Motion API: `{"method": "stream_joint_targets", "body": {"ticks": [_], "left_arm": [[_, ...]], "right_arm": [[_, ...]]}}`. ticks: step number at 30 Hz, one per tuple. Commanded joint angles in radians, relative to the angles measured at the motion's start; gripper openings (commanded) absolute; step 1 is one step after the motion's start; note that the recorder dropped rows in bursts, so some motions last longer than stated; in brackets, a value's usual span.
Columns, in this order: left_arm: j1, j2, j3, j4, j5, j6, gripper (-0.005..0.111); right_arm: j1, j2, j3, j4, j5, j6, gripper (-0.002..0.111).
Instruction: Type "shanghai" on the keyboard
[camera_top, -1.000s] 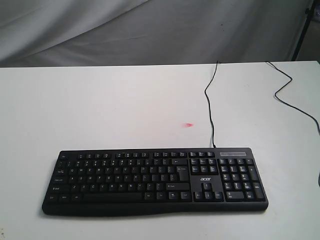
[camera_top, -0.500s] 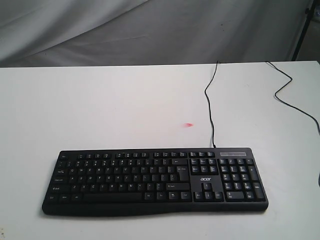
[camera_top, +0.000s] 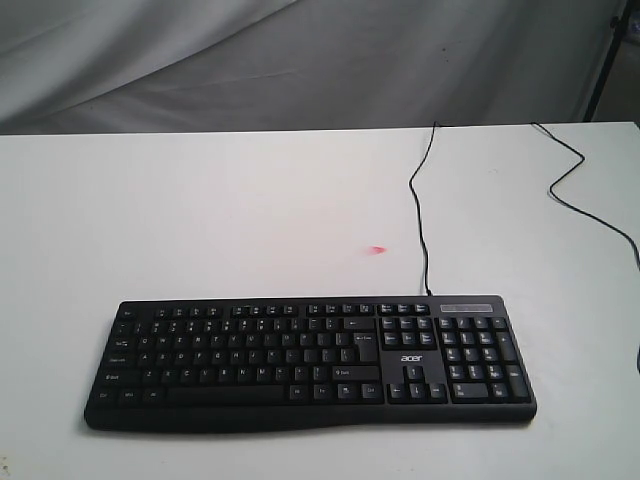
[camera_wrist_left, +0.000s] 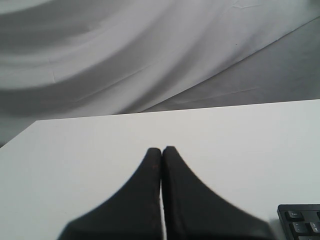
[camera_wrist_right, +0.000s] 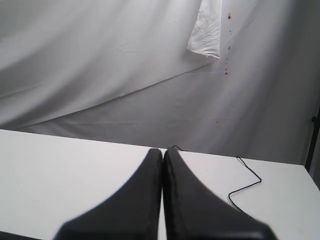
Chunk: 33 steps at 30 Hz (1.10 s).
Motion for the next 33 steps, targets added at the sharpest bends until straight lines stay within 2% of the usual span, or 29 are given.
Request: {"method": "stream_joint_targets", "body": {"ticks": [1, 9, 33], "left_arm": [[-0.004, 0.003, 0.005, -0.001, -0.005, -0.003, 0.001], [-0.004, 0.003, 0.005, -0.001, -0.005, -0.003, 0.001], [-0.004, 0.003, 0.005, -0.001, -0.005, -0.003, 0.001]], "right_arm": [[-0.007, -0.095, 0.091, -0.011, -0.016, 0.000, 0.000], [-0.007, -0.216, 0.197, -0.011, -0.016, 0.000, 0.000], [-0.007, -0.220, 0.197, -0.003, 0.232, -0.015, 0.000]]}}
